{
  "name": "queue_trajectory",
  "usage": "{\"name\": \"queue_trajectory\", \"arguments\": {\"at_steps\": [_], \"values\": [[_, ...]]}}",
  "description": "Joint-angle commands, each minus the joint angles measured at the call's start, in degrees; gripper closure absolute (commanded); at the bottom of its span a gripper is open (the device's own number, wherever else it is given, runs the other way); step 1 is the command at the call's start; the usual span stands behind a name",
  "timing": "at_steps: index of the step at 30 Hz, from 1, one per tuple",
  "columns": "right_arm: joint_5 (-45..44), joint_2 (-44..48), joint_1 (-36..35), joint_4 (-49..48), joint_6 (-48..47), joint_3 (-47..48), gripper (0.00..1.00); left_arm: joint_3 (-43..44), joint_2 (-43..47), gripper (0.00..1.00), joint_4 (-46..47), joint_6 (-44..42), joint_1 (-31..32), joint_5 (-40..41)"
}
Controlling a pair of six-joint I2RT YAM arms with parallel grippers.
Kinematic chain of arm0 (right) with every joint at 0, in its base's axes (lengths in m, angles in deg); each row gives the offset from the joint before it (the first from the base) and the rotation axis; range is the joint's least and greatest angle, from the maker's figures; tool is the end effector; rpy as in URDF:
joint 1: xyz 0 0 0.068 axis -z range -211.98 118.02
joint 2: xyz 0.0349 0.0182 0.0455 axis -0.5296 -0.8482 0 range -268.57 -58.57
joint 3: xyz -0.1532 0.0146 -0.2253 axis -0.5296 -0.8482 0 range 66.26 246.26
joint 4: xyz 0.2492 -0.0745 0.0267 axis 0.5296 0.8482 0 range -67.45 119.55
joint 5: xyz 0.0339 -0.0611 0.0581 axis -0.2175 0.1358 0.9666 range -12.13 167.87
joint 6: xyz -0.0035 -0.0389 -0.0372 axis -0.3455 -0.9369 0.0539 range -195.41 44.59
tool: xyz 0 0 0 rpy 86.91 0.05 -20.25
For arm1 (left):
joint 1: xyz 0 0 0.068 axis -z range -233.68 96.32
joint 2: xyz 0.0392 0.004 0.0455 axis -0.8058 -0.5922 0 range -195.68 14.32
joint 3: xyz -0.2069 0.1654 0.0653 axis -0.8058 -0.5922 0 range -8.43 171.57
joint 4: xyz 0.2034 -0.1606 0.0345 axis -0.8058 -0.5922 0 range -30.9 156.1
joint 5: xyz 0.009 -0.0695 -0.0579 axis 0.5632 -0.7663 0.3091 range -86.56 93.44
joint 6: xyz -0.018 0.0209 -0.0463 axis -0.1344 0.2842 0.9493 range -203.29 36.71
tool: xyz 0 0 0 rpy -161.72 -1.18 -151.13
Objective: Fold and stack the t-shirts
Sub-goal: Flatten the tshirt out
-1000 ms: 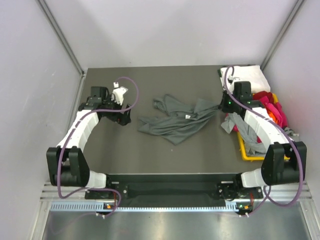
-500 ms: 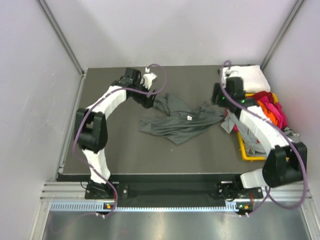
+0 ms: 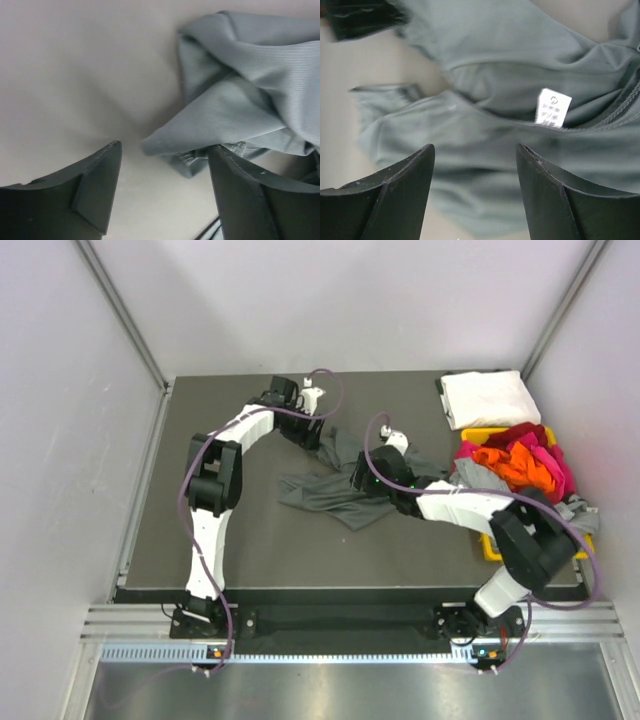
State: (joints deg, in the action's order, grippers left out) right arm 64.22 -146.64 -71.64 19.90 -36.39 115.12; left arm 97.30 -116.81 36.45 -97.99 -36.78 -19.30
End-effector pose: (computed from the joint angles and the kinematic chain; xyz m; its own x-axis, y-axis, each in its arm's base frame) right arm 0.2564 0.2017 0.2043 -0.6548 0.2518 -0.7126 -0.0798 0.9146 0.3965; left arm 0.4762 -0.1590 0.1738 -0.6368 0.4381 -0.6345 0.6633 0.7308 -0.1611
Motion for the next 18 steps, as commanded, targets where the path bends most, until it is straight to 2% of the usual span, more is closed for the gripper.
{"name": "queue_trajectory", "arguments": {"at_steps": [1, 2, 3, 5, 6, 7, 8, 9, 10, 12, 14, 18], "values": [[-4.9, -4.3, -0.3, -3.4, 1.7, 3.5, 0.34, -0.1, -0.3, 0.27, 1.9, 1.3, 1.2, -3.3], [-5.2, -6.8, -0.3, -2.7, 1.3, 4.4, 0.34, 0.0, -0.6, 0.42, 2.0, 1.7, 1.3, -3.7], [-5.7, -8.1, -0.2, -1.8, 1.1, 5.1, 0.34, 0.0, -1.1, 0.46, 1.9, 2.0, 1.3, -4.8], [-5.2, -10.3, 0.3, -1.0, 0.8, 6.2, 0.45, -0.3, -1.4, 0.60, 1.8, 2.4, 1.3, -5.8], [-4.7, -10.3, 0.4, -1.2, 0.9, 5.5, 0.51, -0.7, -1.2, 0.67, 1.8, 2.4, 1.4, -6.4], [-4.5, -10.1, 0.6, -2.3, 1.1, 4.7, 0.65, -1.1, -1.0, 0.77, 1.9, 2.4, 1.4, -7.0], [-4.3, -9.1, 0.8, -2.8, 1.3, 3.8, 0.72, -1.6, -0.5, 0.85, 2.0, 2.4, 1.3, -7.3], [-3.8, -8.5, 1.1, -3.4, 1.5, 2.8, 0.78, -3.1, 0.5, 1.00, 2.3, 2.5, 1.3, -7.4], [-3.7, -7.8, 1.8, -3.9, 1.6, 0.9, 0.90, -3.9, 1.1, 1.00, 3.1, 2.4, 1.2, -7.5], [-3.1, -5.2, 2.7, -4.0, 1.4, -0.9, 1.00, -6.6, 3.8, 1.00, 3.8, 2.2, 0.7, -7.4], [-2.3, -1.7, 4.4, -3.8, 0.4, -3.7, 1.00, -8.3, 5.8, 1.00, 2.4, 2.0, -0.3, -6.0], [3.3, 5.9, 9.3, -3.7, -2.5, -9.4, 1.00, -16.1, 15.6, 1.00, 3.8, 1.8, -7.7, -6.3]]}}
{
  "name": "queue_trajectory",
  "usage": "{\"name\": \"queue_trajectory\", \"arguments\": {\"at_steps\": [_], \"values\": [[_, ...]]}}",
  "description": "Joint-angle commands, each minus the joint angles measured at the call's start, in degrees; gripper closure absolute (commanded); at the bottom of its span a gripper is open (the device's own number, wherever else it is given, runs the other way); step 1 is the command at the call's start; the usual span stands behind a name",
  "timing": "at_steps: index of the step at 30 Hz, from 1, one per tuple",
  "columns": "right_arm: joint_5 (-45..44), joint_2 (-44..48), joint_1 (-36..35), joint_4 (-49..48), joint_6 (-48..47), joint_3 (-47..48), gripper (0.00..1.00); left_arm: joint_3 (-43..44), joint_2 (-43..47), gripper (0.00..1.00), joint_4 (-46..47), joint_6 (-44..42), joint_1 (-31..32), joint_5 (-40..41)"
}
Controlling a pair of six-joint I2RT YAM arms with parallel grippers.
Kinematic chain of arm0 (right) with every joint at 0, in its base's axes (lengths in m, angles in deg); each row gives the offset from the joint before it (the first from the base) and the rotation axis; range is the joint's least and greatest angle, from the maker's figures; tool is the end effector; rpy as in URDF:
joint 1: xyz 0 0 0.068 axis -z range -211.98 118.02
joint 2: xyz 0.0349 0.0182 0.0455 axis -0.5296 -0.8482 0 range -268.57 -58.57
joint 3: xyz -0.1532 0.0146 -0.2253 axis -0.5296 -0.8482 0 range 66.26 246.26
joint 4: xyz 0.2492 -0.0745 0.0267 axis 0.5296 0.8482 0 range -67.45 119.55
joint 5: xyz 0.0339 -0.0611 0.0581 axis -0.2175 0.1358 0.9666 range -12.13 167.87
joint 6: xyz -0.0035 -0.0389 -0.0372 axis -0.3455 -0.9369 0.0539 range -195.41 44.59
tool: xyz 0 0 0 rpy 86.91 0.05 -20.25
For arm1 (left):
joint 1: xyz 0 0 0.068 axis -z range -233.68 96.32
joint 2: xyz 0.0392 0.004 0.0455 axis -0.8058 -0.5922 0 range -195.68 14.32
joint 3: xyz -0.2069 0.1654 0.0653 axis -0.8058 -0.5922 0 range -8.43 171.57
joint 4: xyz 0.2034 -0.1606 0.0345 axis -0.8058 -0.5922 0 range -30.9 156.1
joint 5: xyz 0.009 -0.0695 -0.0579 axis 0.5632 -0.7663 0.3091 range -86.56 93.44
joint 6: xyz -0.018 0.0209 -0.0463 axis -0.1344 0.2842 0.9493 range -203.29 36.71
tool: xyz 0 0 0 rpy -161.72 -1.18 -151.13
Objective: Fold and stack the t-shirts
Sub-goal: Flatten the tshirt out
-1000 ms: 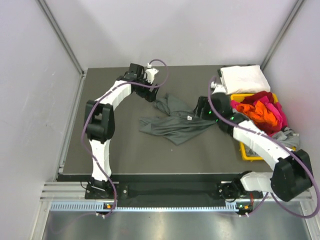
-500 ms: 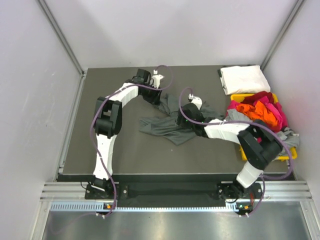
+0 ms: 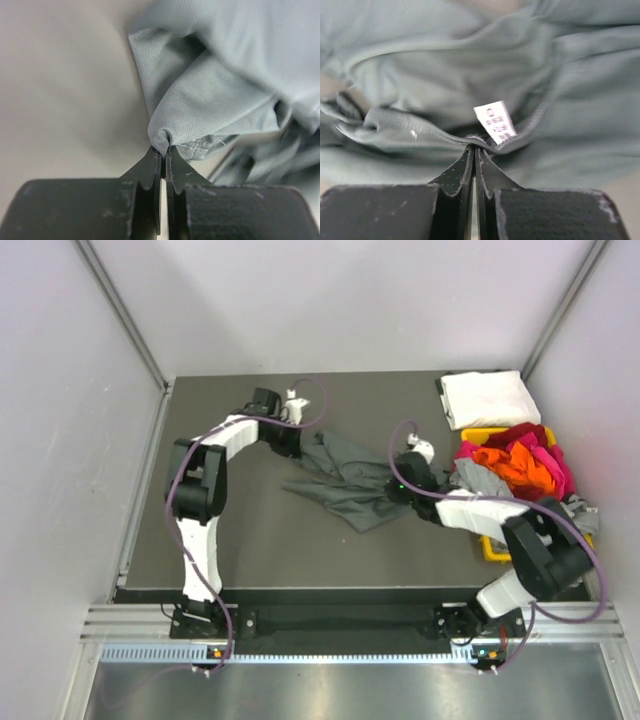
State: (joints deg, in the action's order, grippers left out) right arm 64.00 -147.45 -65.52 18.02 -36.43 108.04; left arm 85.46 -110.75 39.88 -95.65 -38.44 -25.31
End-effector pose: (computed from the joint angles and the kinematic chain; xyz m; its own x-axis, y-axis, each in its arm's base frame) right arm 0.2593 0.1618 0.1654 -0.6832 0.2798 -0.6745 0.0521 0.9400 0.3372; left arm 0.4480 -0.1398 0.1653 -0.6912 0.3829 -0.6130 0.6433 0.7124 -0.2805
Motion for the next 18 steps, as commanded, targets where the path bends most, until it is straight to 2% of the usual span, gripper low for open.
{"name": "queue_trajectory", "arguments": {"at_steps": [1, 6, 11, 18], "values": [[4.6, 8.1, 4.8, -1.5, -5.0, -2.8, 1.00, -6.2, 11.5, 1.00, 0.6, -1.2, -7.4, -0.4], [8.8, 13.4, 6.0, 3.6, -15.0, -1.0, 1.00, -17.5, 25.1, 1.00, -4.1, -8.0, -14.9, 1.5], [10.1, 15.4, 9.3, 6.3, -19.3, 0.8, 1.00, -24.7, 37.1, 1.00, -11.6, -14.9, -24.3, 2.4], [12.6, 16.5, 12.0, 9.4, -23.4, 5.3, 1.00, -23.4, 48.3, 1.00, -19.4, -19.8, -34.1, 2.4]]}}
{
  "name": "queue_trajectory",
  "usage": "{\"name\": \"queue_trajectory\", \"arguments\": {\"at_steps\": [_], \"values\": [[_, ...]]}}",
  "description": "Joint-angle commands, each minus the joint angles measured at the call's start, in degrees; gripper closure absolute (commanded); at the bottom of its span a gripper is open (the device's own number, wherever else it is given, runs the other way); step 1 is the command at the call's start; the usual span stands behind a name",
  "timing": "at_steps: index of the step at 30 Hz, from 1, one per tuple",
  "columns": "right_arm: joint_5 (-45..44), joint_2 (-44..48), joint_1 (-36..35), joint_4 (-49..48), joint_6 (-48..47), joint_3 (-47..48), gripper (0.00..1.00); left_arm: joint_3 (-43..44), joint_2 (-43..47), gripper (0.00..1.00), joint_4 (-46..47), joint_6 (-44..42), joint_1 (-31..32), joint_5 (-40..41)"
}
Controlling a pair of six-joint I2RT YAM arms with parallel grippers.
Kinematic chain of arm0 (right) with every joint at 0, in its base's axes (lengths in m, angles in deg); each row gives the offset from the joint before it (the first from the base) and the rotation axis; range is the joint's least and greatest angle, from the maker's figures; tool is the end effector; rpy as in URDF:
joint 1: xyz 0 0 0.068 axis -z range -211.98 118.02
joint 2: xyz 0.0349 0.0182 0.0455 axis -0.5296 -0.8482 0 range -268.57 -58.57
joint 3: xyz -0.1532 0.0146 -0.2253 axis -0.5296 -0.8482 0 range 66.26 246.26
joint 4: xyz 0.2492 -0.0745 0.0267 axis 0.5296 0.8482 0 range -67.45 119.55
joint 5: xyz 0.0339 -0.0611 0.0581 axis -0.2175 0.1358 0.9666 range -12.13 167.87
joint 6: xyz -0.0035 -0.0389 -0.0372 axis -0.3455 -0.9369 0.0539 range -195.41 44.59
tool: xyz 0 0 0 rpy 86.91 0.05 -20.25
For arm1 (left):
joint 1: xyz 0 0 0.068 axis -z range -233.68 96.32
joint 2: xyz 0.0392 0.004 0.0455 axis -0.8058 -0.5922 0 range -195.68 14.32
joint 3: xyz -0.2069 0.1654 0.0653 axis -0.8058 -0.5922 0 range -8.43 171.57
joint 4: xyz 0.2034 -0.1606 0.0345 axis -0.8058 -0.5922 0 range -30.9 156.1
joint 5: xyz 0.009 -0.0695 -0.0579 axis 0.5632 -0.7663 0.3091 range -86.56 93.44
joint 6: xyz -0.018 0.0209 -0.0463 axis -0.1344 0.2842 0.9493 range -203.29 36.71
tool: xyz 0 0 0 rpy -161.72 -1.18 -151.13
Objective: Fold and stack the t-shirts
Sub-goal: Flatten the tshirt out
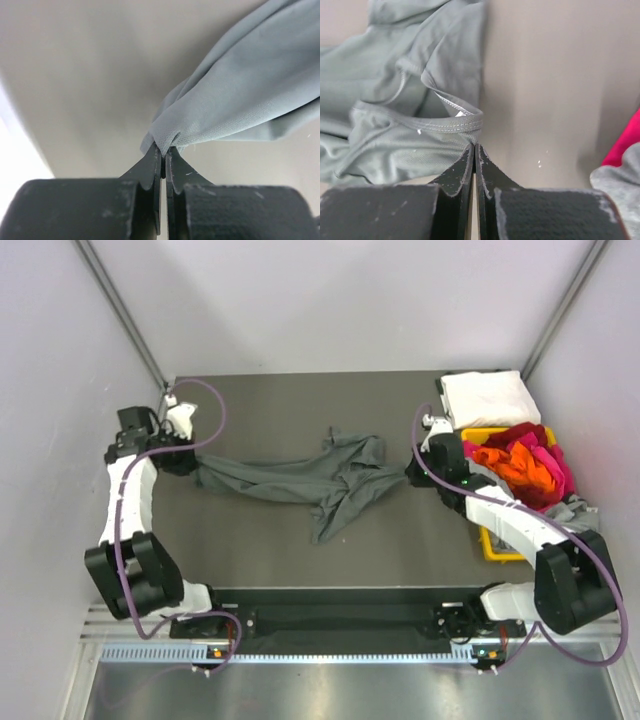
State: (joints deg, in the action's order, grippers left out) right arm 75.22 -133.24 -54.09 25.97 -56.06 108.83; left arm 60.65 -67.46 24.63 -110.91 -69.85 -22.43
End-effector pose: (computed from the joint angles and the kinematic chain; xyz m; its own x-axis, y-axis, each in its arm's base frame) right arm 0.2589 0.1035 0.2251 -0.6209 0.1050 -0.7769 -0.1435 0.9590 0.2444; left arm 0.2891 0.0677 0.2934 -0.6924 0.2336 -0.6826 0.3563 0.9334 -0.0420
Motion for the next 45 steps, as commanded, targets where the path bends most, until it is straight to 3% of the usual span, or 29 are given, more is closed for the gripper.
{"name": "queue_trajectory", "arguments": {"at_steps": [1, 8, 15, 17, 20, 21, 22, 23, 24, 27, 33, 37, 41, 44, 45], "values": [[1.2, 2.3, 0.7, 1.9, -4.0, 5.0, 1.00, 3.0, 5.8, 1.00, -6.1, -4.7, -3.3, -0.8], [2.4, -1.0, 6.8, -3.0, -2.1, 2.7, 1.00, -1.0, 3.8, 1.00, -1.5, -4.1, -4.1, -7.7], [1.3, -19.3, 8.8, -1.9, -2.7, 23.9, 1.00, 1.1, -5.8, 1.00, -5.1, -3.7, -2.5, -15.7], [0.9, -25.9, 9.4, -0.8, -2.4, 31.0, 0.95, 1.6, -7.6, 1.00, -4.1, -3.2, -0.5, -15.4], [-2.7, -32.2, 9.8, 4.5, -2.0, 39.0, 0.80, 2.5, -9.5, 0.96, 1.6, -0.1, 2.5, -11.5], [-3.5, -32.8, 9.8, 6.2, -1.5, 40.3, 0.68, 3.1, -10.1, 0.85, 3.4, 1.2, 2.9, -10.0], [-4.1, -32.6, 9.7, 7.4, -1.1, 40.9, 0.64, 5.0, -10.9, 0.77, 6.9, 2.7, 3.0, -7.4], [-5.5, -31.6, 9.5, 8.1, 0.1, 40.1, 0.58, 6.1, -12.3, 0.66, 8.3, 6.0, 2.9, -5.1], [-6.6, -28.5, 8.8, 8.3, 0.4, 38.9, 0.47, 7.3, -12.9, 0.46, 9.7, 7.4, 2.9, -2.7], [-11.5, -22.1, 5.1, 7.0, 0.4, 31.2, 0.38, 11.0, -13.4, 0.37, 8.4, 8.2, 2.8, 1.4], [-11.7, -12.4, -7.5, 7.0, 3.8, 17.9, 0.34, 1.1, -6.1, 0.39, 7.8, 3.0, 3.7, 1.0], [-13.4, -14.3, -13.9, 6.8, 7.8, 14.7, 0.33, -5.9, -4.1, 0.42, 5.8, -2.3, 3.9, 2.9], [-12.0, -18.6, -15.9, 5.9, 10.1, 14.0, 0.33, -8.3, -3.6, 0.38, 2.9, -10.0, 4.0, 1.6], [-11.5, -21.1, -16.1, 5.3, 10.6, 13.9, 0.39, -8.0, -3.2, 0.35, -0.4, -14.8, 4.0, -1.6], [-11.8, -21.9, -16.1, 5.5, 10.7, 13.9, 0.46, -7.7, -3.0, 0.35, -1.7, -16.1, 4.0, -2.9]]}}
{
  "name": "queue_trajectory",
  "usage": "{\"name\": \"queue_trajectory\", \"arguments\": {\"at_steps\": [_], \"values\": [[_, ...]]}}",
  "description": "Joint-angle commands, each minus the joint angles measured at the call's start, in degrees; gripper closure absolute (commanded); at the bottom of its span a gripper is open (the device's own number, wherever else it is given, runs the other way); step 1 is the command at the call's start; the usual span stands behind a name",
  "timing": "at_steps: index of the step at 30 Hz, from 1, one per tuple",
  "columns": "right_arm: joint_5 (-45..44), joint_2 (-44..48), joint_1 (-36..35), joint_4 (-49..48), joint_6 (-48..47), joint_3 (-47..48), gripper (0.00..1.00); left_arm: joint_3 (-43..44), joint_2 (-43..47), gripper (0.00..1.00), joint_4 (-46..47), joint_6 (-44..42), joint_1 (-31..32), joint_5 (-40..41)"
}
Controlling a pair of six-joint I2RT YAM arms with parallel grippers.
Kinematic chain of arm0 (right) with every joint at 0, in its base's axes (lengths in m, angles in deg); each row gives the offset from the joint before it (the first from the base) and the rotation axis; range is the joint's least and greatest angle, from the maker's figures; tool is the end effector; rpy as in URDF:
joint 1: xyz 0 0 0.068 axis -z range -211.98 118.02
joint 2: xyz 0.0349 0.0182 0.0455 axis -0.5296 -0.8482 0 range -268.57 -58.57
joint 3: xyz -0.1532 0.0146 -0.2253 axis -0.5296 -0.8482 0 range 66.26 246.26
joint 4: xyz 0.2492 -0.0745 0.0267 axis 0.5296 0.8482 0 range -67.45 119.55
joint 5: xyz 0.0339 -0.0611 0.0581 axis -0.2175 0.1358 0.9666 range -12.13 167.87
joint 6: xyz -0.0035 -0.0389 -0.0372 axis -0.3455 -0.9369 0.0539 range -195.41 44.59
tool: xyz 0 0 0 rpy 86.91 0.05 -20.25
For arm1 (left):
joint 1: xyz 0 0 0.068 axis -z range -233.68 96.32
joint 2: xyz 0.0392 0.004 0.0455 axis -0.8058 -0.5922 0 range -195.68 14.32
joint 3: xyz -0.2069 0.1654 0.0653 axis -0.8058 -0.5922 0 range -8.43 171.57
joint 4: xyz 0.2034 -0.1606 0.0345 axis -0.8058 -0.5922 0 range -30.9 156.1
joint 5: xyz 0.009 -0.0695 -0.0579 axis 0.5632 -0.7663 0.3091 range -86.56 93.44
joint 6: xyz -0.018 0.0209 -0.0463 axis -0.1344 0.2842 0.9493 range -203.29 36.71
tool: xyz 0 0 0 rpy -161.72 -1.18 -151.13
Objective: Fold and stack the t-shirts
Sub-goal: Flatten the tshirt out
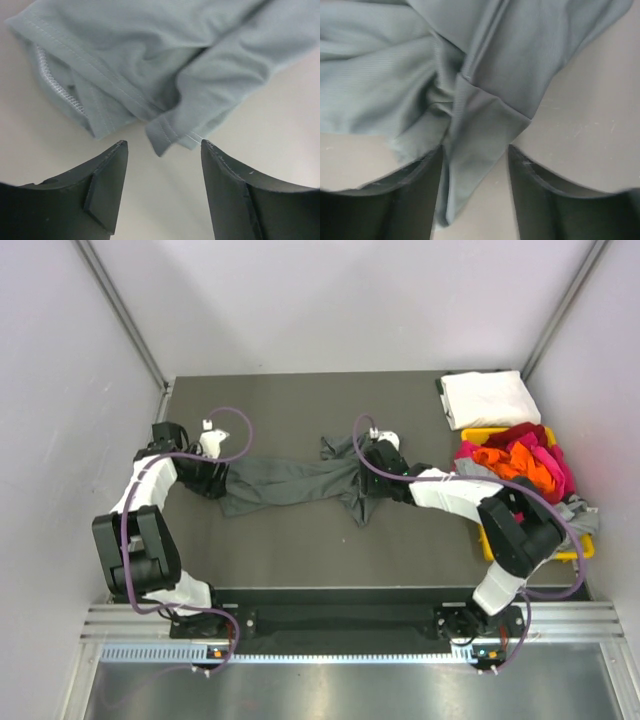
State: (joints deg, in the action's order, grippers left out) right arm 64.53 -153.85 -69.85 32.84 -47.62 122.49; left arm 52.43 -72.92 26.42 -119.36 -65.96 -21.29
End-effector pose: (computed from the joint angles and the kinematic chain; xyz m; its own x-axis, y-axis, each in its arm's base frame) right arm 0.2759 0.2042 0.1863 -0.7529 -0.0108 -0.6581 -0.1442 0.9783 0.1489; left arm 0.2929 0.0486 0.2248 -0.7379 0.3867 -0.5531 0.5037 0.8610 -0.0701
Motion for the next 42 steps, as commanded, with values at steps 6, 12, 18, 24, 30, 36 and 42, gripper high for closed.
{"name": "queue_trajectory", "arguments": {"at_steps": [6, 12, 18, 24, 30, 36, 42], "values": [[-1.9, -0.7, -0.3, 0.0, 2.2, -0.9, 0.94, -1.7, 5.0, 0.30, -3.5, -14.9, 1.3, -6.0], [-3.8, 6.6, 1.7, 1.2, 2.0, -4.5, 1.00, -2.2, 4.4, 0.30, 1.2, -17.9, 4.1, 0.0], [2.8, 12.9, 5.1, 0.1, 1.5, -8.5, 1.00, -3.0, 0.9, 0.35, 5.8, -18.4, 7.9, 5.9], [8.0, 20.1, 8.9, 0.8, 0.8, -10.6, 1.00, -3.6, 0.7, 1.00, 4.4, -18.1, 8.1, 7.9], [10.8, 34.1, 10.3, 8.1, -2.3, -6.4, 1.00, 2.7, 9.2, 1.00, -0.9, -8.7, 3.8, 8.9], [14.9, 48.9, 10.3, 20.9, -4.3, 5.9, 1.00, 19.2, 20.0, 1.00, -18.2, -5.0, 1.9, 8.0], [17.5, 56.9, 10.2, 31.6, -3.7, 20.1, 1.00, 37.7, 22.7, 1.00, -29.1, -2.5, 0.8, 12.6]]}}
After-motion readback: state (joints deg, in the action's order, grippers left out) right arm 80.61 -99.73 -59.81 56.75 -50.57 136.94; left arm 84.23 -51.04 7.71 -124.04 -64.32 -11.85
